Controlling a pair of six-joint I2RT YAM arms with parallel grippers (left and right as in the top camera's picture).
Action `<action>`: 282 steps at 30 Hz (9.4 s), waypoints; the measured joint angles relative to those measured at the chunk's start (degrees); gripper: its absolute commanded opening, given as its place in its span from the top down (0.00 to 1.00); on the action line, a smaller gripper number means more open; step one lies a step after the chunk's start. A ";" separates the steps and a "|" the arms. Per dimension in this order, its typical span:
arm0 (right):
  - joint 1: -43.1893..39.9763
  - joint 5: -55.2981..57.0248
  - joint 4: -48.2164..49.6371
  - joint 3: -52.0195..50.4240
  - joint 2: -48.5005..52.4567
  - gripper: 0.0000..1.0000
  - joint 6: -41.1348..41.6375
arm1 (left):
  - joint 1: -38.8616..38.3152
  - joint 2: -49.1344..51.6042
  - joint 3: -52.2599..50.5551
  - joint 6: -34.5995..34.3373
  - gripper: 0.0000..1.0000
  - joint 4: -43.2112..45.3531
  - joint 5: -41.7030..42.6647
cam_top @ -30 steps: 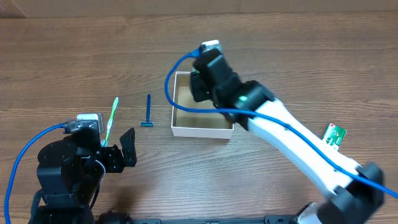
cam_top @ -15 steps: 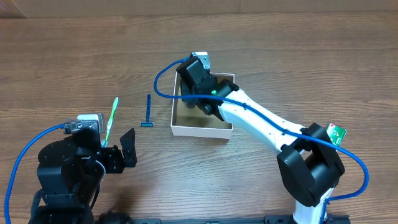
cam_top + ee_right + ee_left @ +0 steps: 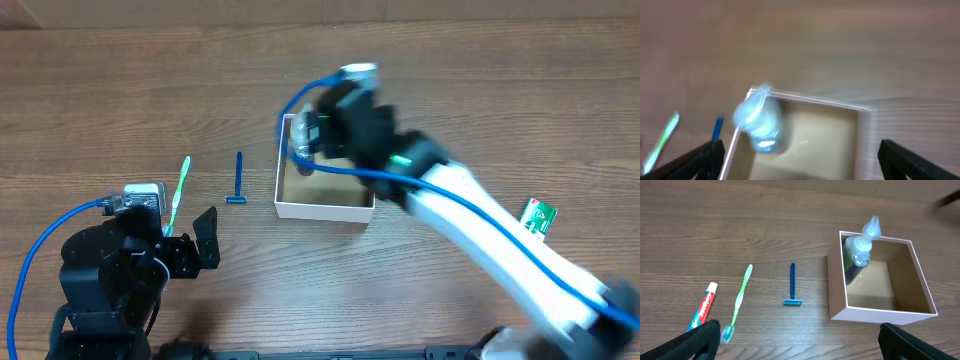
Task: Pack container
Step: 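Carry the soap bottle into the box and release it, then move the right gripper to the green Dettol box and grasp it, then carry the Dettol box into the white box and release it, then reach the left gripper to the blue razor and grasp it, then place the blue razor into the box with the left gripper, then grasp the green toothbrush with the left gripper, then carry the toothbrush into the box and release it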
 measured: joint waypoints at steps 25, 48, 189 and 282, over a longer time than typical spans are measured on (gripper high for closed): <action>-66.86 -21.88 -8.02 -23.02 13.27 0.00 -11.17 | 0.00 0.00 0.00 0.02 0.00 0.85 0.00; -66.88 -25.46 -6.80 -22.99 15.06 0.69 -13.94 | 0.00 0.00 0.00 0.02 0.00 0.85 0.00; -48.15 -23.85 -23.19 -17.33 -16.02 0.00 -6.43 | -40.87 77.46 34.82 8.96 0.30 1.99 -16.17; -48.15 -23.80 -23.50 -17.38 -16.02 0.00 -7.50 | -34.60 71.30 29.64 12.55 0.96 8.22 -15.28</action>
